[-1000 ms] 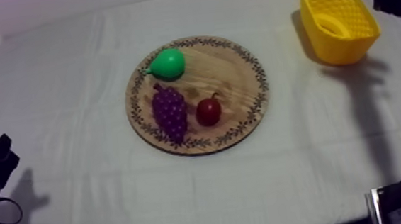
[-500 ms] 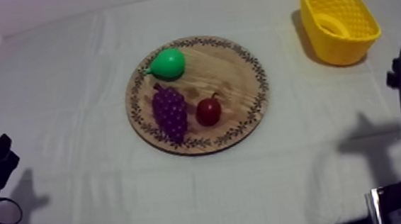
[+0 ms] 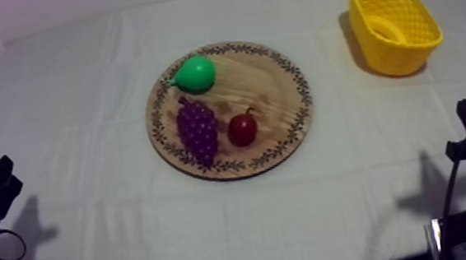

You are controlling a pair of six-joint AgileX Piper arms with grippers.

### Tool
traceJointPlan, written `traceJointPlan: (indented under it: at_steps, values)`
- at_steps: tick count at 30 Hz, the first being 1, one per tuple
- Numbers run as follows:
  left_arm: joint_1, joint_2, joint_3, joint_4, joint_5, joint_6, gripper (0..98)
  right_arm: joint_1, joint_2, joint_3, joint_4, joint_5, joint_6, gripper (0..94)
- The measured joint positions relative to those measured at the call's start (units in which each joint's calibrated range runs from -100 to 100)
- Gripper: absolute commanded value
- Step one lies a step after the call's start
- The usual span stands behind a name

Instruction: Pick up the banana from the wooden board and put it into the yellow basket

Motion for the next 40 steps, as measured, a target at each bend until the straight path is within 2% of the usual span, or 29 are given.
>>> traceJointPlan:
  at_steps: [5, 9, 18, 40]
  values:
    - [0.00, 0.00, 0.00, 0.00, 0.00, 0.00, 0.1, 0.39, -0.17, 1.88, 1.67, -3.38, -3.33, 0.5]
    - [0.00, 0.00, 0.00, 0.00, 0.00, 0.00, 0.1, 0.67, -0.24, 2.37, 3.03, -4.59, -3.83, 0.5]
    - [0.00, 0.00, 0.00, 0.00, 0.00, 0.00, 0.1, 0.75, -0.29, 2.49, 3.28, -5.01, 2.35, 0.5]
    - [0.00, 0.00, 0.00, 0.00, 0.00, 0.00, 0.1, 0.75, -0.29, 2.49, 3.28, -5.01, 1.98, 0.5]
